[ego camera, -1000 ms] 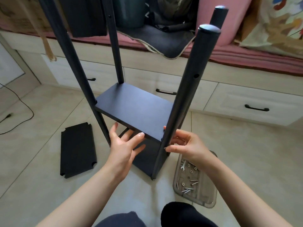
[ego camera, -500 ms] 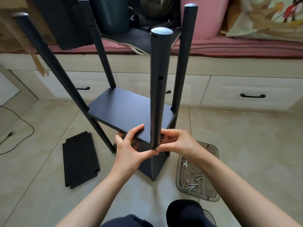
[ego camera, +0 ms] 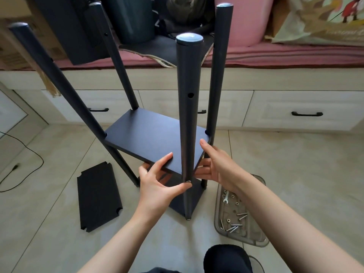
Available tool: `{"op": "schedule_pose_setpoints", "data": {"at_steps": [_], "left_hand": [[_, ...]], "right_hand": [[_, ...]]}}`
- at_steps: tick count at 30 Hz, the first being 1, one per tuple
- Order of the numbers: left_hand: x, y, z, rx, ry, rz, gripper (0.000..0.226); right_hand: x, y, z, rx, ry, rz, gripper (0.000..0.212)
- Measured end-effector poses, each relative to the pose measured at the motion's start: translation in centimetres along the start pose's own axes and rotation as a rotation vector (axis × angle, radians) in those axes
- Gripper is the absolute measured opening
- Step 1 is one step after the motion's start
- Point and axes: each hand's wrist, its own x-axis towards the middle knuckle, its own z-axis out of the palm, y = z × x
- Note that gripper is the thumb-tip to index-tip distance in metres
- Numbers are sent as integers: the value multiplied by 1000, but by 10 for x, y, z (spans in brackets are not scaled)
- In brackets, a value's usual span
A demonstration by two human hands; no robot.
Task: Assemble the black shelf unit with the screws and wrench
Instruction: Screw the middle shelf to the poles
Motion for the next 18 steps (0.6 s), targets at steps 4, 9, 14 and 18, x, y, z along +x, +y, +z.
{"op": "schedule_pose_setpoints", "data": {"at_steps": [4, 9, 14, 18], "left_hand": [[0, 3, 0, -36, -10, -18, 88], [1, 4, -1, -143, -74, -18, 87], [3, 4, 2, -271, -129, -65, 84], [2, 2, 4, -270, -108, -66, 80]], "right_hand": [[9, -6, 3, 279, -55, -84, 40], [10, 6, 1, 344, -68, -158, 44], [7, 3, 0, 366, -52, -141, 46], [2, 2, 0, 431, -16, -107, 38]]}}
